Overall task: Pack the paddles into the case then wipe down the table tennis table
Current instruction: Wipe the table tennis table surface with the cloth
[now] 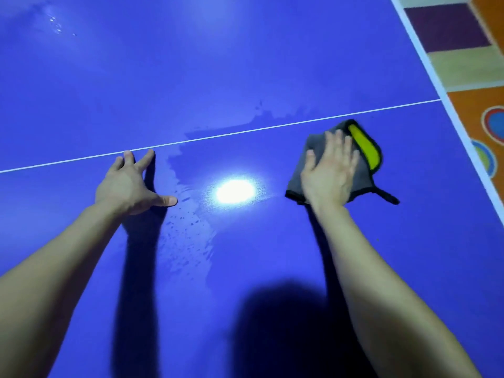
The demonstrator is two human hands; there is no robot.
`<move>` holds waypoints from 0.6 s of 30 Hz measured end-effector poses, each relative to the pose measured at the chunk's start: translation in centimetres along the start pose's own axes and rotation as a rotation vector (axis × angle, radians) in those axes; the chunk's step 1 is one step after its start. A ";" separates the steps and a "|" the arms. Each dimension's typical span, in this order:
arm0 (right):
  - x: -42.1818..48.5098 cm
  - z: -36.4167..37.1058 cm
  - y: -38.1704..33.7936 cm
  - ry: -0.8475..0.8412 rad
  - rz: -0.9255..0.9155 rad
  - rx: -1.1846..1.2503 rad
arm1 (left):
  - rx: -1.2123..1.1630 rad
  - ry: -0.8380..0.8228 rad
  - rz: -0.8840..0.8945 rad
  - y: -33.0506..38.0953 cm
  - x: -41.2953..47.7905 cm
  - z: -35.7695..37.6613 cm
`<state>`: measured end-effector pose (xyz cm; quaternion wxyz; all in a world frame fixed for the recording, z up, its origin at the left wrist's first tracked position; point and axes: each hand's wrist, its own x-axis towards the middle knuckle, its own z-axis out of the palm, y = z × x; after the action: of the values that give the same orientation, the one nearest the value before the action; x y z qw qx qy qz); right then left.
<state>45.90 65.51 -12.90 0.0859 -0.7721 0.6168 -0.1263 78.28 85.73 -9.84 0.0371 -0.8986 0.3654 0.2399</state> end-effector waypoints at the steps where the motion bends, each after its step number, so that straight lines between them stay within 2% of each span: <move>1: -2.9 0.8 -3.6 -0.018 -0.124 -0.001 | 0.000 -0.003 -0.007 0.0 0.1 0.0; 4: -11.2 2.9 -12.6 -0.174 -0.517 -0.001 | -0.007 -0.011 -0.015 0.1 0.2 -0.2; 6: -12.6 2.7 -13.1 -0.221 -0.620 0.046 | -0.018 0.001 -0.022 0.1 0.1 -0.1; 8: -10.9 2.1 -9.1 -0.177 -0.636 0.097 | -0.011 0.003 -0.026 0.2 0.0 -0.2; 10: -8.7 0.6 -1.8 -0.127 -0.508 0.043 | 0.038 0.046 -0.010 0.2 -0.2 -0.3; 14: -6.1 -4.2 14.1 -0.013 -0.066 -0.015 | 0.094 0.266 0.076 1.2 -2.9 0.9; 16: -6.4 -4.9 15.9 -0.004 0.103 -0.019 | 0.027 0.316 0.171 2.3 -6.1 2.2; 18: -8.2 -4.5 12.0 -0.010 0.189 -0.030 | -0.091 0.322 0.248 3.3 -9.9 3.6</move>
<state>31.69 70.96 -12.84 0.0888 -0.7122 0.6885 -0.1044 68.54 90.51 -8.11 -0.0922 -0.8742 0.4633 0.1123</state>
